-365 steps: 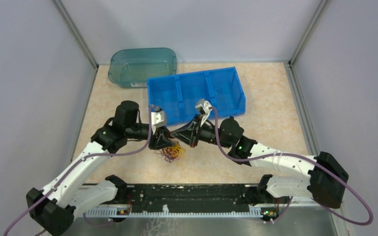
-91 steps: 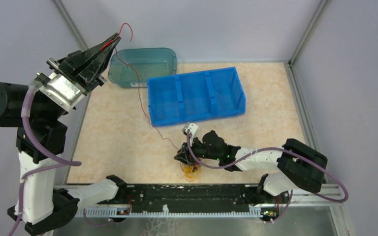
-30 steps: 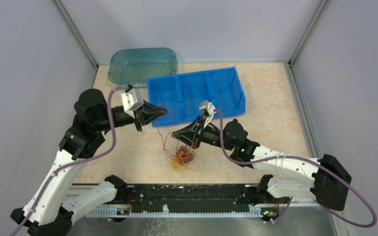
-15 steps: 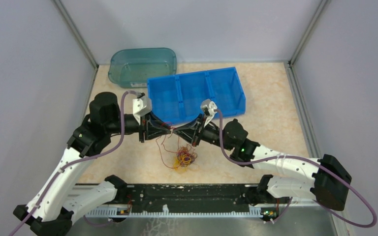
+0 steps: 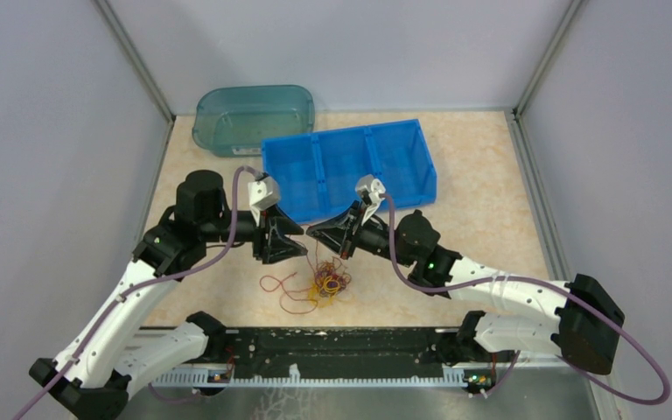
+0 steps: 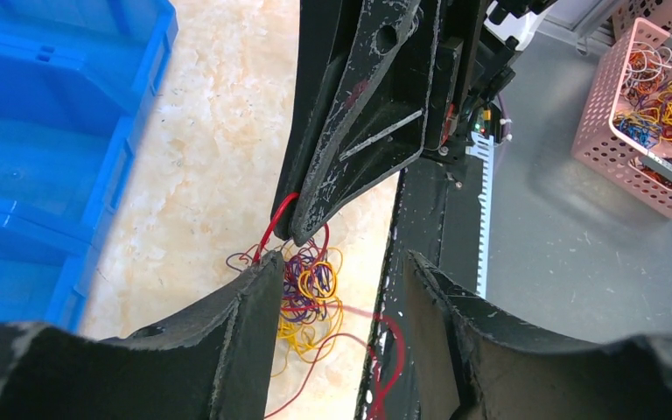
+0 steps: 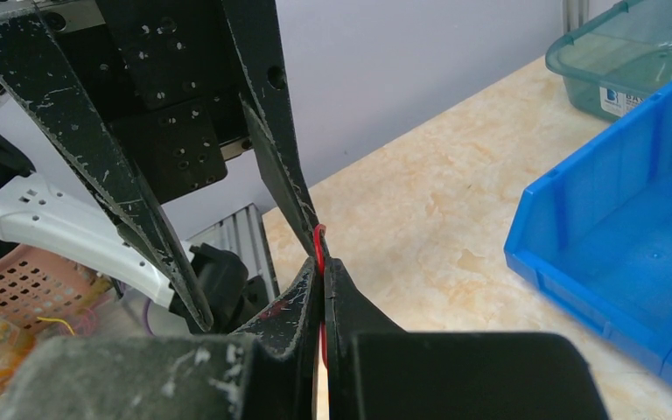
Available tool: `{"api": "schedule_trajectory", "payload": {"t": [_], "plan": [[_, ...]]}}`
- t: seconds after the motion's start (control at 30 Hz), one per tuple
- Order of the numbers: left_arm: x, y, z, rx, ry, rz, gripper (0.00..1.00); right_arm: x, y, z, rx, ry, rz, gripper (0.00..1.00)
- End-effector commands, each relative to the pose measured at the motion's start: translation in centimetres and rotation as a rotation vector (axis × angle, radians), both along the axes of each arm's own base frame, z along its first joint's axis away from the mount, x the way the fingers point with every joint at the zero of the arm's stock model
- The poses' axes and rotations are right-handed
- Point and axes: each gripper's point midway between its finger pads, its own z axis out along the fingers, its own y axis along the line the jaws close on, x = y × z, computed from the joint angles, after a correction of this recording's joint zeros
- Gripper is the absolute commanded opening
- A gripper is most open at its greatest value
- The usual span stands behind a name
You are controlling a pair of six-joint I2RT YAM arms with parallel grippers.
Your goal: Untangle the cables
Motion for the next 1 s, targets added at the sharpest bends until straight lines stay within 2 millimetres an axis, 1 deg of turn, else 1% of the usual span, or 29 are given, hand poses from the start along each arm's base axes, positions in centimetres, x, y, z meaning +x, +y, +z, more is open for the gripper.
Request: {"api": "schedule_trajectory", "payload": {"t": [0.0, 0.1, 0.2, 0.27, 0.4, 0.5, 0.57, 0.63, 0.7, 0.8, 0.87, 0.97], "plan": [[-0.2, 0.0, -0.5, 0.008, 0.003, -0.013, 0.59, 0.1, 0.1, 3.3, 0.069, -0.059, 0.004, 0.00], [-0.2, 0.2, -1.2, 0.028, -0.017, -0.024, 0.59, 0.0, 0.1, 3.4, 0.071, -0.062, 0.010, 0.00], [0.4, 0.5, -1.7, 0.062, -0.061, -0.004, 0.60, -0.3, 0.0, 3.5, 0.075, -0.068, 0.025, 0.00], [1.0, 0.8, -1.9, 0.083, -0.101, 0.015, 0.64, -0.6, 0.1, 3.5, 0.075, -0.070, 0.036, 0.00], [1.9, 1.3, -1.5, 0.099, -0.188, 0.045, 0.67, -1.0, 0.1, 3.1, 0.072, -0.061, 0.062, 0.00], [2.4, 1.5, -0.9, 0.102, -0.225, 0.063, 0.82, -1.2, 0.2, 3.0, 0.071, -0.057, 0.073, 0.00], [2.6, 1.7, -0.2, 0.101, -0.280, 0.064, 0.83, -1.4, 0.3, 2.9, 0.068, -0.058, 0.085, 0.00], [2.2, 1.7, 0.8, 0.094, -0.361, 0.021, 0.85, -1.7, 0.3, 3.0, 0.068, -0.060, 0.101, 0.00], [0.7, 1.6, 1.0, 0.096, -0.433, -0.100, 0.88, -1.8, 0.5, 3.0, 0.063, -0.059, 0.113, 0.00], [-0.6, 1.7, 1.4, 0.105, -0.514, -0.213, 0.90, -1.9, 0.8, 3.0, 0.057, -0.058, 0.126, 0.00], [-0.7, 1.5, 2.1, 0.094, -0.545, -0.233, 0.91, -2.0, 0.9, 3.1, 0.059, -0.059, 0.133, 0.00], [-0.1, 1.3, 2.6, 0.097, -0.555, -0.220, 0.88, -2.0, 1.0, 3.1, 0.057, -0.055, 0.137, 0.00]]}}
